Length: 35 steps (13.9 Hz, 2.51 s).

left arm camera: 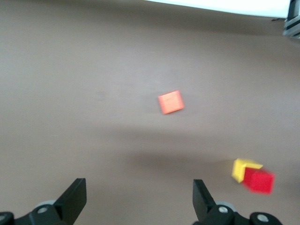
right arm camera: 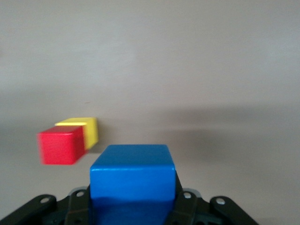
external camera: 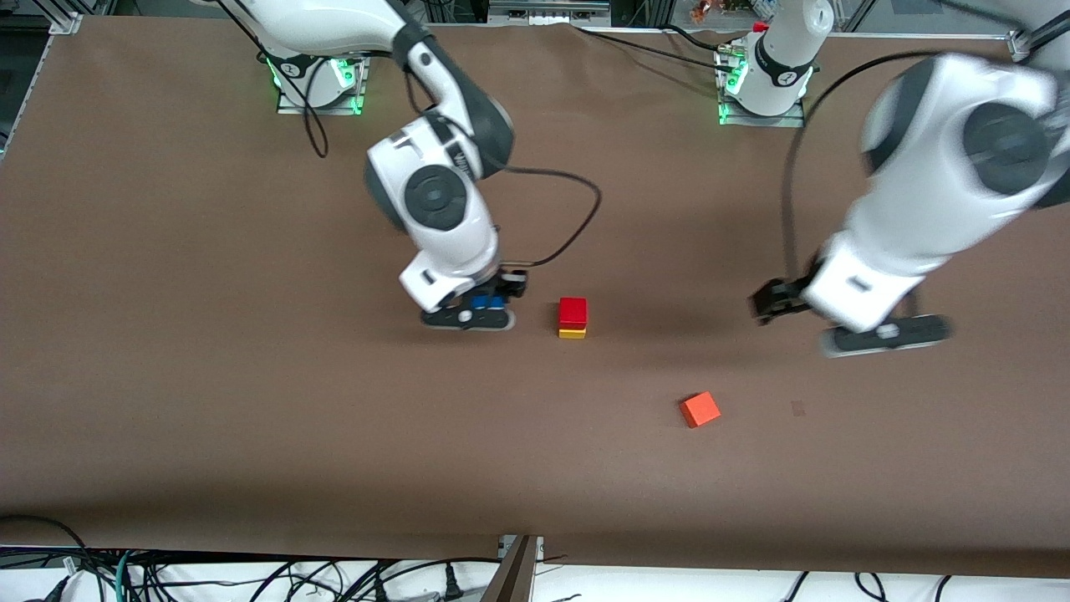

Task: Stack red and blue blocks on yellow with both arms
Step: 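Withdraw the left gripper while the right gripper carries blue over the stack, then lower the blue cube onto the red cube with the right gripper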

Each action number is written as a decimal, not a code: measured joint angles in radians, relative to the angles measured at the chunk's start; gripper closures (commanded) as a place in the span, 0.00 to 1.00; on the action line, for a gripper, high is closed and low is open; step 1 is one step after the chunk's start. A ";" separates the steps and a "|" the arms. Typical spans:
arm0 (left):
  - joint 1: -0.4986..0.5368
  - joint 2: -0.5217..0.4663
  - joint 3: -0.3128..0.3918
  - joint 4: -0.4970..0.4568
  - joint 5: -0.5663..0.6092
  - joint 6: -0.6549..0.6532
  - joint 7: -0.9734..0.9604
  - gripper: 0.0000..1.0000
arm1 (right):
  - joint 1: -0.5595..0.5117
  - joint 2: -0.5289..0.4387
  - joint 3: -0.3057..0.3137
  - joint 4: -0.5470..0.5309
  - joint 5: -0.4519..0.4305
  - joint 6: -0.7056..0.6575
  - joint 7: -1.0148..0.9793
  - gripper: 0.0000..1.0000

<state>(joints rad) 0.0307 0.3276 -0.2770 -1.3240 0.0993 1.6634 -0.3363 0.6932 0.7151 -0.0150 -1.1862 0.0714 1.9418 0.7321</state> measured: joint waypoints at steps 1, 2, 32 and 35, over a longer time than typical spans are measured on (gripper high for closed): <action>0.024 -0.039 0.035 -0.019 -0.013 -0.038 0.076 0.00 | 0.029 0.030 0.000 0.039 0.000 0.007 0.041 0.83; 0.039 -0.075 0.071 -0.039 -0.024 -0.072 0.138 0.00 | 0.055 0.058 0.000 0.070 0.000 0.024 0.071 0.83; 0.087 -0.201 0.112 -0.182 -0.082 -0.116 0.246 0.00 | 0.148 0.211 -0.030 0.131 -0.096 0.245 0.146 0.00; 0.088 -0.201 0.113 -0.181 -0.082 -0.116 0.246 0.00 | 0.131 0.154 -0.036 0.171 -0.083 0.146 0.149 0.00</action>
<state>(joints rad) 0.1182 0.1269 -0.1643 -1.5055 0.0174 1.5472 -0.0903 0.8244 0.8687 -0.0510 -1.0148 -0.0112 2.0883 0.8807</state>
